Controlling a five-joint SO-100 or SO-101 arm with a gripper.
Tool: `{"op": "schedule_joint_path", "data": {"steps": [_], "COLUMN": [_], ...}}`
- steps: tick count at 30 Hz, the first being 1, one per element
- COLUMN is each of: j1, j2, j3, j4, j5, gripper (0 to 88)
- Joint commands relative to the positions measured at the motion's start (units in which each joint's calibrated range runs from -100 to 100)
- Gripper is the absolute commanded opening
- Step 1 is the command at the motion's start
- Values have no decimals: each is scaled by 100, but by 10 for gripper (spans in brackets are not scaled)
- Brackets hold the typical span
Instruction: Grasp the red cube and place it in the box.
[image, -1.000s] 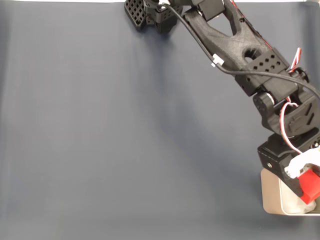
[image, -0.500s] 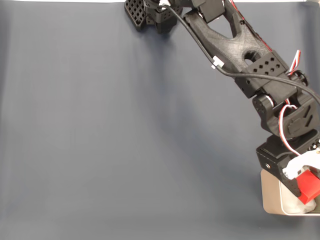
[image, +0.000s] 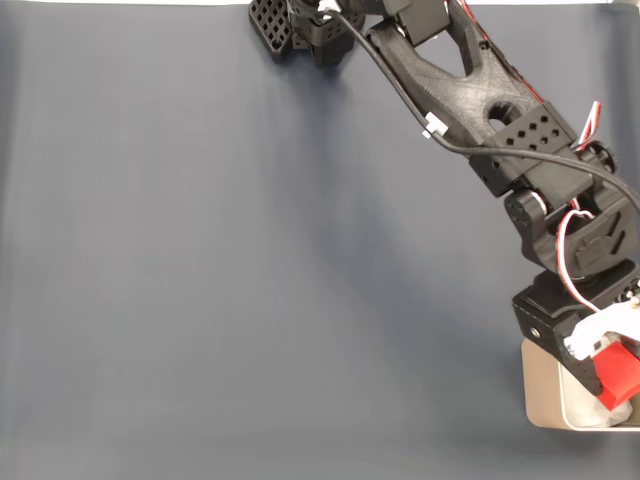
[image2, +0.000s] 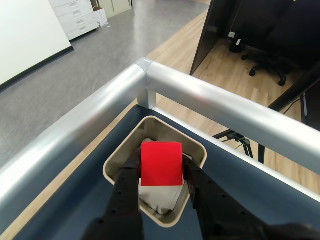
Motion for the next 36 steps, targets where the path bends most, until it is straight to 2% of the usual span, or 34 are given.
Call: {"op": "schedule_joint_path", "data": {"steps": [1, 8, 15, 22, 29, 36], "j1": [44, 44, 51, 58, 58, 58], "j2": [-98, -81, -81, -90, -116, -124], "j3": [-381, -390, -399, -444, -444, -444], "j4": [-189, -353, -345, -304, -58, -17], "j5": [-98, -122, -20, -78, -73, -49], "gripper": [1, 8, 206, 333, 404, 433]}}
